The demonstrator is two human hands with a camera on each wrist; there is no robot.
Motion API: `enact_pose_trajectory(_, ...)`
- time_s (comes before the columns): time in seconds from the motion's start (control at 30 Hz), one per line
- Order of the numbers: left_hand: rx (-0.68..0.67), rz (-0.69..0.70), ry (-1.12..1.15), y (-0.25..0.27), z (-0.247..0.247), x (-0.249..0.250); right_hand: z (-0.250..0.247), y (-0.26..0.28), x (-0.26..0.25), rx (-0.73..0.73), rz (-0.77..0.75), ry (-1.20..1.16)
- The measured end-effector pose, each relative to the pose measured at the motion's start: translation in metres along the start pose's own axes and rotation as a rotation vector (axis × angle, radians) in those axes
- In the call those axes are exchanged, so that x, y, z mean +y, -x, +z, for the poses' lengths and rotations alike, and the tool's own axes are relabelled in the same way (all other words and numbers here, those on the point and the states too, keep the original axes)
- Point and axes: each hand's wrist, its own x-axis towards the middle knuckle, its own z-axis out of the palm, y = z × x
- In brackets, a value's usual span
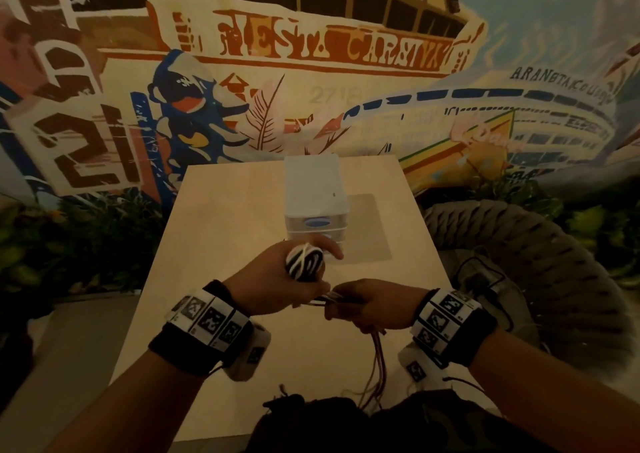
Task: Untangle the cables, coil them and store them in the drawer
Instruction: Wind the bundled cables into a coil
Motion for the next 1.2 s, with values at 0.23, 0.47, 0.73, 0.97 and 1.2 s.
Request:
enact_pose_trajectory(0.23,-0.051,0.078,-0.597,-0.012,0.015,-0.011,-0.002,-0.015,0.003,0.165,0.08,-0.046)
enact_pose_trajectory(0.47,-0.007,0.057,-0.835,-0.017,0.026,-0.02,-0.002,-0.019,0.001,0.109,0.137,-0.109)
enact_pose_trajectory(0.73,-0.189,-0.104,-0.915,-0.018,0.027,-0.034,0.0,-0.026,-0.003,0.101,0.198,-0.501)
enact_pose_trajectory(0.97,-0.184,-0.251,-0.992,-0.026,0.033,-0.031,-0.006,-0.03,-0.006,0.074,0.184,-0.382)
enact_pose_trajectory(1.2,-0.215,-0.256,-1.05,-0.028,0.044,-0.024,-0.023,-0.033,-0.022,-0.193,0.263,-0.122)
